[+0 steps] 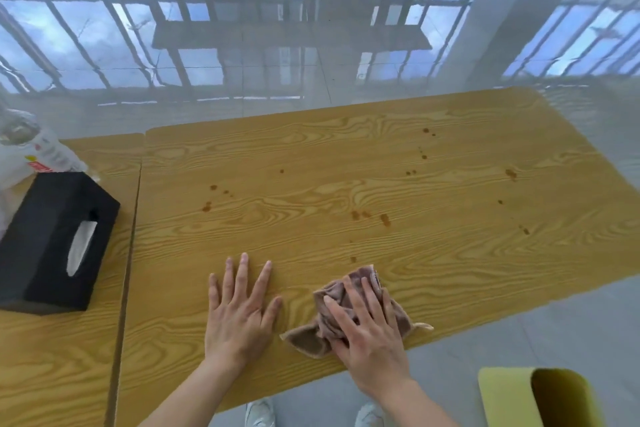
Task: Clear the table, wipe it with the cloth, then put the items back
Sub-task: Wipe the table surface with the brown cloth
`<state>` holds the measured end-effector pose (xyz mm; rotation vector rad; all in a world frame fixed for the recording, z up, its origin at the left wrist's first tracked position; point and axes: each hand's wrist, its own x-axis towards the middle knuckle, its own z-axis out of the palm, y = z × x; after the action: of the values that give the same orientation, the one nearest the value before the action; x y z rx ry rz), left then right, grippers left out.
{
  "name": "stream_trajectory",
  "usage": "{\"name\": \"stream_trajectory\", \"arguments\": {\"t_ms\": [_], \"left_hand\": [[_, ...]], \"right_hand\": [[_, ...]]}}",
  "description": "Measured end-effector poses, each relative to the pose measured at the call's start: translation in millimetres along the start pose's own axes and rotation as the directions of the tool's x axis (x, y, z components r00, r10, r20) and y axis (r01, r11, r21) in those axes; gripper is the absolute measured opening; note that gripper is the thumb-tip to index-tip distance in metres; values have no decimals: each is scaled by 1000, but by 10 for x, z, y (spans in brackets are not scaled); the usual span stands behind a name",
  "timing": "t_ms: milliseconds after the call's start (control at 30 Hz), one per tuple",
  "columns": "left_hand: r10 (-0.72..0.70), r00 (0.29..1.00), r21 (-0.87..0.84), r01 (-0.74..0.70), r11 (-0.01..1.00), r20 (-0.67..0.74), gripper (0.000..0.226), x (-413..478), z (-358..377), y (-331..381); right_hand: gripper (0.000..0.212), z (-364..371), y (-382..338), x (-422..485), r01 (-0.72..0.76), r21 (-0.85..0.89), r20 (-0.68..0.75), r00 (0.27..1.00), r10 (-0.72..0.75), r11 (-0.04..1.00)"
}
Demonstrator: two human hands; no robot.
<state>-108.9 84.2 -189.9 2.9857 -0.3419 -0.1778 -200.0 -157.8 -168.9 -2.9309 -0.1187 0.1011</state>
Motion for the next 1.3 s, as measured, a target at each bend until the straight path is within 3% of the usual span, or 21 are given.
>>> {"name": "stream_trajectory", "arguments": {"t_ms": [200,300,400,533,567,633,700,733,800,900,1000,1100,1233,1300], "left_hand": [[58,998,-9,-58,998,-16,68,67,-3,151],[49,999,-4,-49,999,-3,66,179,21,392],[24,1000,31,-23,999,-19,67,196,52,462],[23,999,39,-22,999,-26,67,202,40,425],[20,1000,36,-19,999,-20,67,203,38,435],[19,999,30,-18,999,-26,67,194,48,449],[26,999,41,-25,999,-32,67,193,73,432],[30,999,44,-28,999,-43,67,194,85,423],[31,998,48,-29,998,-57,67,192,88,413],[34,997,49,-30,998,-66,67,178,97,401],[17,997,38,-14,999,-76,67,189,99,418],[17,998,47,-14,999,-64,67,187,89,434],[10,998,47,-7,999,-59,66,194,82,415],[-11,999,46,13,999,-52,66,186,85,435]], "right_hand": [[76,-218,447,257,-316,82,37,949,314,945],[88,-216,250,575,-379,90,101,923,370,921],[77,-91,169,552,-288,12,41,957,287,958],[65,-35,616,175,-72,-76,-65,996,67,995],[66,-48,754,133,-64,-100,-56,997,59,993],[69,-69,873,227,-179,-99,-45,984,175,979],[71,-28,671,460,-316,-41,-33,948,315,948],[70,-7,502,552,-312,-22,-23,950,311,950],[67,28,260,573,-159,-25,-18,987,158,987],[64,3,508,328,40,-49,-26,999,-41,998],[66,-95,869,362,-58,-84,-32,998,55,995],[67,-92,643,734,-215,-6,-1,977,215,977],[64,-44,409,564,55,4,7,998,-55,998],[63,-66,749,291,73,-33,-19,997,-73,997]]}}
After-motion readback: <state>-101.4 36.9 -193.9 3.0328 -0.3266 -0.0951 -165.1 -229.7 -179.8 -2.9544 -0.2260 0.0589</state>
